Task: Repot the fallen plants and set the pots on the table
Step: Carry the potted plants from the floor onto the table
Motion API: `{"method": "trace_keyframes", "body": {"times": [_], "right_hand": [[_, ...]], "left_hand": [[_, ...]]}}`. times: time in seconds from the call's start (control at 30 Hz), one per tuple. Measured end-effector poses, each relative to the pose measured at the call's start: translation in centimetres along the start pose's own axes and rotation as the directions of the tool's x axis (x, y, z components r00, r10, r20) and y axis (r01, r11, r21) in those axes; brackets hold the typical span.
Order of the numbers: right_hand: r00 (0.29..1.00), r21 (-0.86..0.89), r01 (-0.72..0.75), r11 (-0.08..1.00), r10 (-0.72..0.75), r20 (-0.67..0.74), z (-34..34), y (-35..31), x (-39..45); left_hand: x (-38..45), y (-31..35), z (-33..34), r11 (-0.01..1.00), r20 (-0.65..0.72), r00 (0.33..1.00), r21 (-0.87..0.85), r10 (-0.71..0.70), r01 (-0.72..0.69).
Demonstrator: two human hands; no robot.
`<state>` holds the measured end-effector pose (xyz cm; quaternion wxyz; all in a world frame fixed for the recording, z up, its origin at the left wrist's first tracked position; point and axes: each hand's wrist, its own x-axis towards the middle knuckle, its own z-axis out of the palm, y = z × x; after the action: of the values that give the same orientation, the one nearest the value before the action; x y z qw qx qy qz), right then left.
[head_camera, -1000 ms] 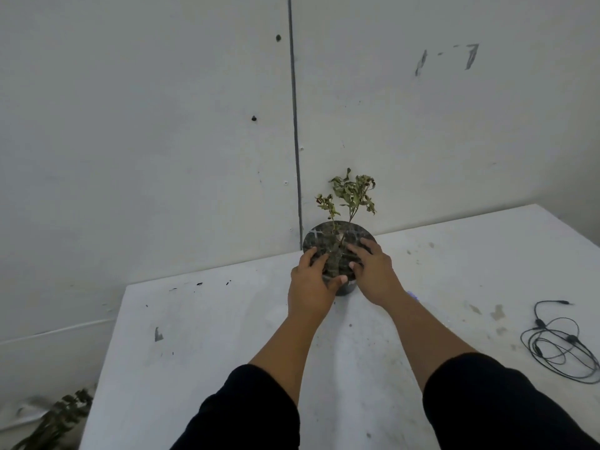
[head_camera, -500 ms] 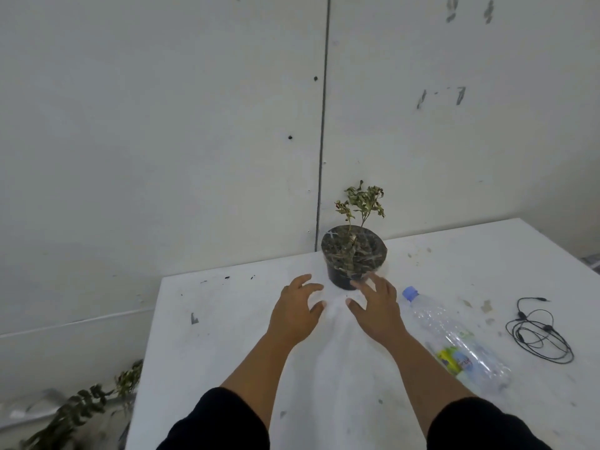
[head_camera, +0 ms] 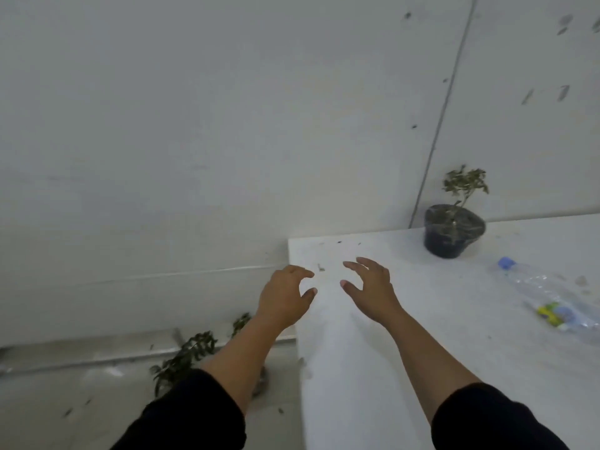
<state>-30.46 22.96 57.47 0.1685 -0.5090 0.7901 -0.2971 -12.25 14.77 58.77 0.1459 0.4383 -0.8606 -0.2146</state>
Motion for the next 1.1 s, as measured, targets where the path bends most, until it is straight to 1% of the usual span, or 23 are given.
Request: {"method": "trace_keyframes", "body": {"times": [0.07,0.23,0.4,0.5,0.67,0.77,0.83,1.0,1.1], "right_hand": [[1.000,-0.001,0.016,1.000,-0.016,0.026,2.1,-2.2,-1.1],[0.986,-0.012,0.130,0.991,-0.128,0.107,9.7,-11.6,-4.4],[0.963,0.000,0.214,0.977,-0.211,0.167,13.2,-16.7,-5.1],[0.946,-0.033,0.267,0.963,-0.256,0.197,14.7,-18.2,-4.8],[0.936,-0.047,0.292,0.955,-0.275,0.219,16.8,-18.4,-3.5],[0.933,-0.027,0.281,0.959,-0.267,0.240,18.7,-17.9,-2.5],[0.933,-0.045,0.277,0.960,-0.257,0.251,19.9,-17.4,-1.7],[0.951,-0.065,0.189,0.980,-0.166,0.261,24.3,-14.4,-0.4],[0.969,0.000,0.135,0.991,-0.132,0.210,28.2,-11.7,0.5]], "left_hand": [[-1.6,-2.2,-1.3,1.000,0.010,1.000,0.014,-0.004,0.004],[-7.4,-10.7,-7.1,0.996,-0.008,0.998,0.061,-0.058,0.058],[-10.2,-15.6,-10.7,0.991,-0.066,0.993,0.092,-0.095,0.101],[-10.9,-18.1,-11.2,0.989,-0.104,0.986,0.060,-0.132,0.139],[-11.1,-20.1,-9.5,0.983,-0.098,0.979,0.023,-0.179,0.182],[-10.3,-21.5,-8.3,0.979,-0.083,0.976,-0.003,-0.204,0.204],[-9.4,-22.2,-7.7,0.979,-0.091,0.975,-0.011,-0.203,0.203],[-7.5,-25.0,-3.9,0.978,-0.077,0.975,-0.019,-0.210,0.210],[-6.5,-28.1,-0.3,0.977,-0.044,0.976,-0.029,-0.213,0.212]]}}
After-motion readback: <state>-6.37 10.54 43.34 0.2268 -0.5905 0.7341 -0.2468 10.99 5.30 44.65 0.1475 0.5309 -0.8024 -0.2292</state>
